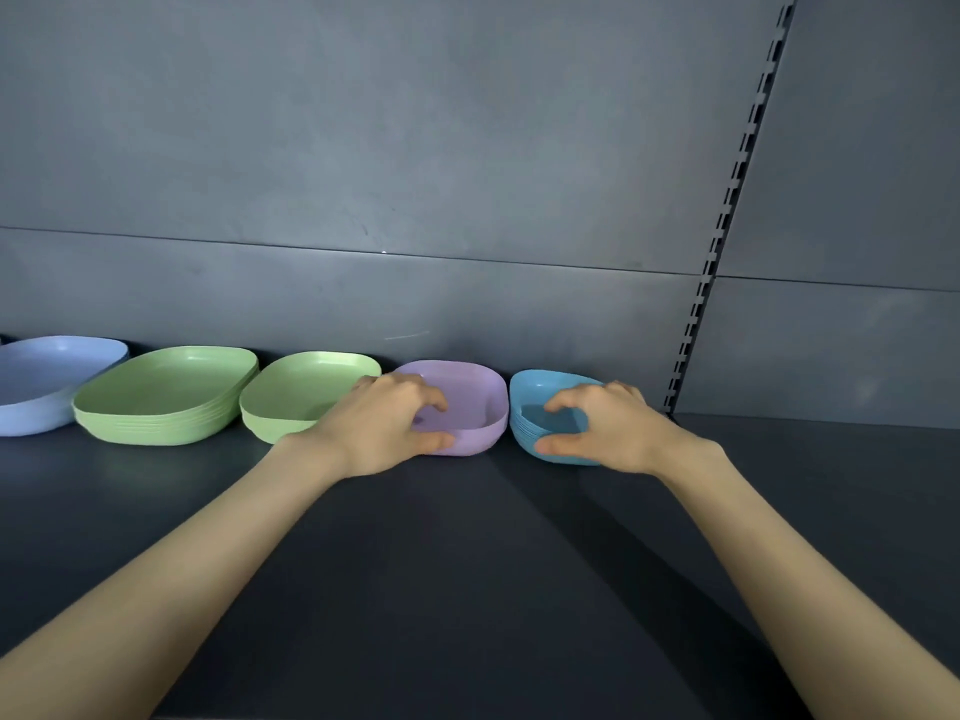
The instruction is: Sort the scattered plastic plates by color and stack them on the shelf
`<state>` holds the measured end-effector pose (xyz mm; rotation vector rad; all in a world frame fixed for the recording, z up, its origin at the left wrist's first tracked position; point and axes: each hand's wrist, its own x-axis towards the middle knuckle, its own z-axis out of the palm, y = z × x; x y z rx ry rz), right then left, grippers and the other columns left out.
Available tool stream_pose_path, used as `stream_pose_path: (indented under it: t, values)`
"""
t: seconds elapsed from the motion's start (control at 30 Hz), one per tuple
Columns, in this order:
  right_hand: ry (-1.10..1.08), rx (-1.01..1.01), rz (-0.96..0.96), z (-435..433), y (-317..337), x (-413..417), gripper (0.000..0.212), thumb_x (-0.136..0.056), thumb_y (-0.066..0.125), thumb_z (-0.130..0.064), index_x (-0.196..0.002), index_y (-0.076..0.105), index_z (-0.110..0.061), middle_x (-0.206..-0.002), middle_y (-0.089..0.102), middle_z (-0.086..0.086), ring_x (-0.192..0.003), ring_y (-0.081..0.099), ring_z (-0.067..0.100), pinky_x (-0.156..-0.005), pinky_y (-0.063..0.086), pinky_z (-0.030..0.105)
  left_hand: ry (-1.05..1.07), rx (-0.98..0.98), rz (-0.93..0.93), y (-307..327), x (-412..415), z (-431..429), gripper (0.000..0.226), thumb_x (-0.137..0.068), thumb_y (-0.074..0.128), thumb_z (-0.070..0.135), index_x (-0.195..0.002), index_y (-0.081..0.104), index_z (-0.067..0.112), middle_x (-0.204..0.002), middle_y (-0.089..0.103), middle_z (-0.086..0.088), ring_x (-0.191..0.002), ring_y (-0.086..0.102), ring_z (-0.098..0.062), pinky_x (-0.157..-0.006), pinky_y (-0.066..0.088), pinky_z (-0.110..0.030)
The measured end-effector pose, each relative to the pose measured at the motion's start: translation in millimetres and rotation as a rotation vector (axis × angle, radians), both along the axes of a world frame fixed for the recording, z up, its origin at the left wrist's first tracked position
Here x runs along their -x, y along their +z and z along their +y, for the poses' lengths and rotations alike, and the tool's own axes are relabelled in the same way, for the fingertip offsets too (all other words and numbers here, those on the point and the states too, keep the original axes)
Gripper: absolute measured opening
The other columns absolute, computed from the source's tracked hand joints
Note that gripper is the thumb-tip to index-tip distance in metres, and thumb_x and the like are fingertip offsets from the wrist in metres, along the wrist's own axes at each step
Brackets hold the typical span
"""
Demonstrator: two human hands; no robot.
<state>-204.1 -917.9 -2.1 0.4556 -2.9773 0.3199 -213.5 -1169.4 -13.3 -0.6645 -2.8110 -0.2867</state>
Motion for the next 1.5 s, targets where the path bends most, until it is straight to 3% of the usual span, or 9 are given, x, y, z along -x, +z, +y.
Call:
stream_pose_path:
  t: [0.3,0.47,0.57,0.8,1.07,1.23,1.33,1.43,1.5]
  values:
    - [0.017,0.073,0.052,-97,-1,3,0.055,-0.082,0.064,-0.050,-0.128,0.053,-0.022,-0.125,0.056,0.001,-0.116,0.047,0.024,-0.099,0.035,0.031,0.000,0.088,-0.009,-6,13,-106,0.061,-0.084,0.062,0.049,-0.136,0.044,0.024,-0.139,0.044,0.006,-0.128,0.040,-0.015,-0.106,0.031,-0.031]
    - [-0.046,0.064,0.007,-137,-12,2,0.052,-0.081,0.064,-0.050,-0.124,0.057,-0.022,-0.120,0.059,0.003,-0.110,0.052,0.025,-0.097,0.042,0.038,-0.137,0.166,0.019,-17,26,-132,0.048,-0.089,0.055,0.047,-0.130,0.049,0.023,-0.133,0.051,0.006,-0.125,0.044,-0.017,-0.102,0.036,-0.033]
    - [-0.076,0.054,-0.031,-146,-14,3,0.050,-0.083,0.062,-0.048,-0.129,0.054,-0.030,-0.126,0.058,-0.001,-0.114,0.052,0.021,-0.100,0.041,0.037,-0.202,0.148,-0.008,-20,29,-136,0.039,-0.092,0.051,0.045,-0.124,0.053,0.023,-0.126,0.054,0.006,-0.119,0.049,-0.018,-0.097,0.040,-0.035]
    - [-0.127,0.044,-0.078,-152,-13,2,0.045,-0.085,0.063,-0.043,-0.126,0.057,-0.027,-0.123,0.059,0.001,-0.113,0.051,0.025,-0.099,0.041,0.040,-0.253,0.140,-0.020,-26,33,-141,0.037,-0.094,0.046,0.046,-0.117,0.054,0.017,-0.120,0.054,0.004,-0.113,0.049,-0.019,-0.087,0.046,-0.037]
    - [-0.130,0.057,-0.103,-152,-10,2,0.046,-0.085,0.064,-0.041,-0.127,0.057,-0.024,-0.129,0.056,-0.002,-0.119,0.048,0.023,-0.103,0.039,0.039,-0.224,0.201,-0.046,-21,31,-137,0.040,-0.094,0.046,0.046,-0.124,0.051,0.021,-0.124,0.052,0.002,-0.118,0.047,-0.020,-0.087,0.047,-0.038]
    - [-0.134,-0.025,-0.122,-155,-5,2,0.045,-0.085,0.062,-0.042,-0.126,0.057,-0.025,-0.124,0.057,0.002,-0.114,0.050,0.027,-0.098,0.043,0.041,-0.203,0.235,-0.106,-9,25,-134,0.040,-0.092,0.049,0.046,-0.123,0.052,0.020,-0.122,0.051,-0.001,-0.116,0.049,-0.022,-0.092,0.043,-0.038]
    - [-0.140,-0.035,-0.136,-158,0,0,0.046,-0.086,0.061,-0.040,-0.130,0.053,-0.027,-0.122,0.054,0.001,-0.110,0.050,0.024,-0.093,0.043,0.034,-0.152,0.222,-0.098,1,14,-137,0.042,-0.092,0.048,0.048,-0.123,0.052,0.021,-0.123,0.051,0.000,-0.115,0.049,-0.021,-0.094,0.041,-0.035]
    - [-0.108,-0.058,-0.061,-168,7,-6,0.042,-0.087,0.059,-0.036,-0.126,0.054,-0.023,-0.106,0.049,0.003,-0.093,0.043,0.022,-0.079,0.037,0.027,-0.118,0.175,-0.030,10,-2,-149,0.043,-0.093,0.046,0.047,-0.129,0.049,0.024,-0.129,0.050,0.001,-0.118,0.048,-0.020,-0.098,0.037,-0.035]
    - [-0.094,-0.044,-0.013,-179,15,-10,0.042,-0.087,0.060,-0.035,-0.125,0.054,-0.019,-0.107,0.053,0.007,-0.096,0.047,0.024,-0.078,0.036,0.026,-0.088,0.140,0.001,20,-13,-159,0.042,-0.093,0.047,0.045,-0.130,0.049,0.025,-0.129,0.051,0.001,-0.118,0.048,-0.020,-0.098,0.036,-0.033]
